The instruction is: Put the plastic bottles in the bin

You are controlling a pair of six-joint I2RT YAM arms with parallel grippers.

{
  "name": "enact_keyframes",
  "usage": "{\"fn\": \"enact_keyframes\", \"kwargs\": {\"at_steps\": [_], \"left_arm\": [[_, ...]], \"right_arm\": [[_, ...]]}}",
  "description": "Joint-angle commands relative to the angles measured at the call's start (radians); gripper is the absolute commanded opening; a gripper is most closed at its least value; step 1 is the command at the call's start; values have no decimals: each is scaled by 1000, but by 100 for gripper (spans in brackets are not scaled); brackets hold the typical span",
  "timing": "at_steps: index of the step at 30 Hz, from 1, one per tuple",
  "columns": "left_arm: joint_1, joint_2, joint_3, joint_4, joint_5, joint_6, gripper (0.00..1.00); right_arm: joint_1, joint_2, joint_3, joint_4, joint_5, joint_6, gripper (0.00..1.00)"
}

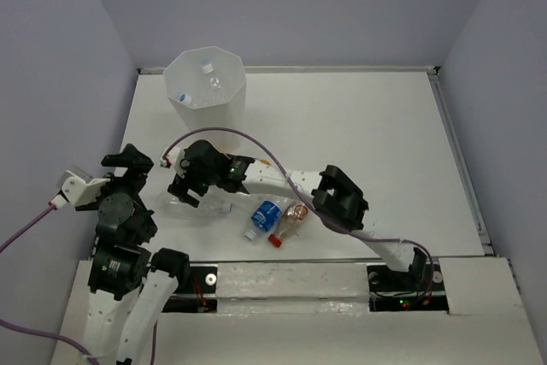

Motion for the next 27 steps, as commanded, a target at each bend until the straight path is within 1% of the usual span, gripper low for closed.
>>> {"fn": "enact_keyframes", "kwargs": {"at_steps": [1, 10, 19, 21, 23, 25, 27], "left_arm": [[8, -20, 38, 37, -39, -2, 99], [7, -34, 36, 43, -31, 6, 99], [7, -42, 33, 45, -23, 7, 99], [7, -43, 33, 45, -22, 7, 99], [7, -45, 33, 45, -20, 7, 99], [7, -46, 35, 45, -20, 7, 99], [8, -46, 33, 45, -20, 7, 99]], "right_arm": [[27, 52, 107, -45, 14, -37, 87], [56, 134, 163, -59, -26, -18, 86], [75, 171, 179, -59, -41, 19, 86], [75, 173, 183, -56, -38, 22, 82], [75, 167, 182, -33, -12, 28, 75], [84, 147, 165, 22, 5, 38, 68], [84, 92, 112, 81, 31, 51, 64]]}}
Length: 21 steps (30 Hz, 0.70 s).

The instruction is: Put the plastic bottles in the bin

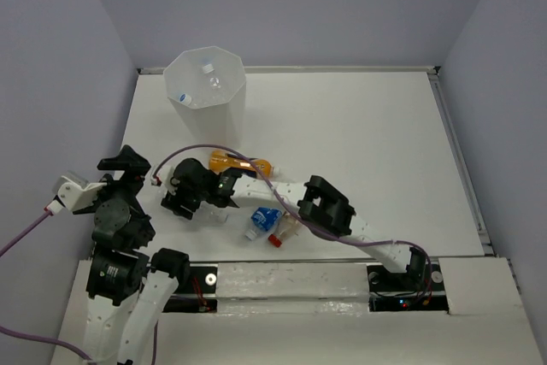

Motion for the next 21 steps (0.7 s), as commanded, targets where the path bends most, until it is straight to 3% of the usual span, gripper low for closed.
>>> {"fn": "enact_keyframes", "kwargs": {"at_steps": [1, 4, 12, 21], "left_arm": [[5, -16, 29, 46, -24, 4, 99], [3, -18, 28, 48, -24, 11, 99], [-6, -34, 20, 61, -3, 46, 99], [-38, -54, 0, 84, 84, 63, 99]], "right_arm": [[20, -103, -56, 179, 64, 41, 56], [20, -204, -145, 322, 139, 70, 47], [-95, -506, -472, 746, 251, 237, 42], [-218, -653, -468, 1021, 305, 192, 39]]}}
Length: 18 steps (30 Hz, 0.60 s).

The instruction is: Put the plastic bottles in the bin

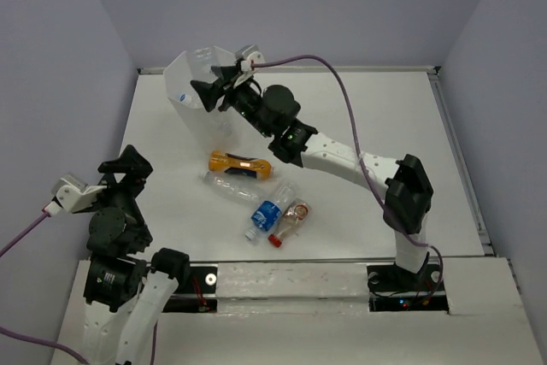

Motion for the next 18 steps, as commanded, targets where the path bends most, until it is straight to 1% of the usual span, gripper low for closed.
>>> {"fn": "enact_keyframes", "kwargs": {"at_steps": [1, 3, 4, 5, 6, 7, 9, 10, 12, 13, 14, 15, 16, 17, 18], "left_arm": [[-27, -15, -12, 79, 55, 31, 99], [-35, -15, -21, 98, 101, 47, 99], [-46, -13, -26, 107, 123, 54, 99], [-50, -13, -29, 111, 123, 56, 99], [-55, -12, -32, 118, 141, 58, 99], [-58, -10, -35, 125, 150, 61, 99], [-69, -7, -38, 136, 166, 64, 99], [-70, -5, -40, 139, 169, 64, 99], [-72, -2, -40, 142, 174, 68, 99], [-73, -1, -41, 144, 174, 70, 99], [-78, 1, -43, 144, 175, 71, 99], [-84, 1, -43, 147, 175, 74, 99], [-87, 4, -44, 148, 175, 74, 99], [-87, 5, -43, 150, 175, 77, 99], [-89, 7, -43, 151, 178, 79, 99]], "right_arm": [[-37, -12, 36, 278, 56, -20, 39], [-66, 20, 99, 341, 56, -6, 38], [-97, 74, 133, 356, 53, -2, 38], [-109, 74, 171, 366, 54, -2, 38], [-122, 147, 218, 370, 60, -3, 38], [-132, 184, 319, 366, 62, -6, 38], [-152, 284, 409, 358, 42, 1, 38], [-165, 316, 486, 356, 38, 1, 38], [-174, 378, 571, 344, 25, -3, 38], [-174, 439, 657, 306, 22, -12, 38], [-174, 464, 689, 286, 19, -17, 39], [-174, 484, 708, 254, 13, -28, 42], [-174, 494, 713, 242, -1, -29, 61], [-174, 493, 710, 235, -12, -37, 72], [-174, 485, 693, 225, -40, -40, 82]]}}
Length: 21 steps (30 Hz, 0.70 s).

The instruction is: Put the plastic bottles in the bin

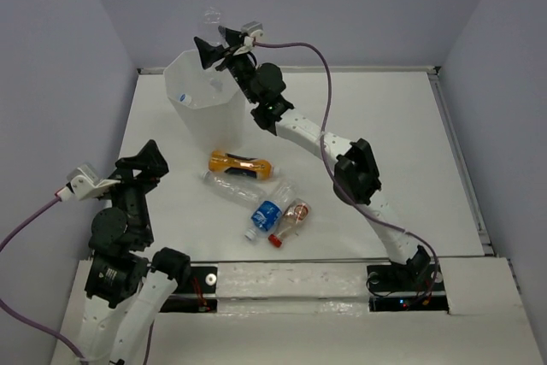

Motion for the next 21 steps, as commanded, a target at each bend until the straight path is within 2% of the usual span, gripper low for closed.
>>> {"fn": "enact_keyframes", "kwargs": {"at_steps": [1, 5, 9, 14, 16, 17, 20, 21], "left_arm": [[-12, 16, -3, 67, 12, 29, 99], [-15, 22, -4, 68, 29, 32, 99], [-11, 33, -7, 71, 50, 34, 99], [-3, 48, -12, 70, 77, 28, 99], [-1, 51, -13, 71, 90, 26, 99], [-1, 54, -15, 74, 97, 32, 99], [2, 67, -16, 81, 98, 37, 99], [3, 68, -16, 81, 101, 38, 99]], "right_arm": [[12, -41, 44, -38, -80, -42, 93], [12, -133, -55, -84, -101, -87, 96], [12, -329, -215, -143, -138, -108, 95], [12, -636, -721, -251, -71, -69, 84], [12, -766, -870, -354, -45, 21, 77], [12, -803, -1007, -388, -46, 47, 75], [12, -935, -1176, -550, -34, 167, 70], [12, -973, -1288, -601, -14, 203, 69]]}}
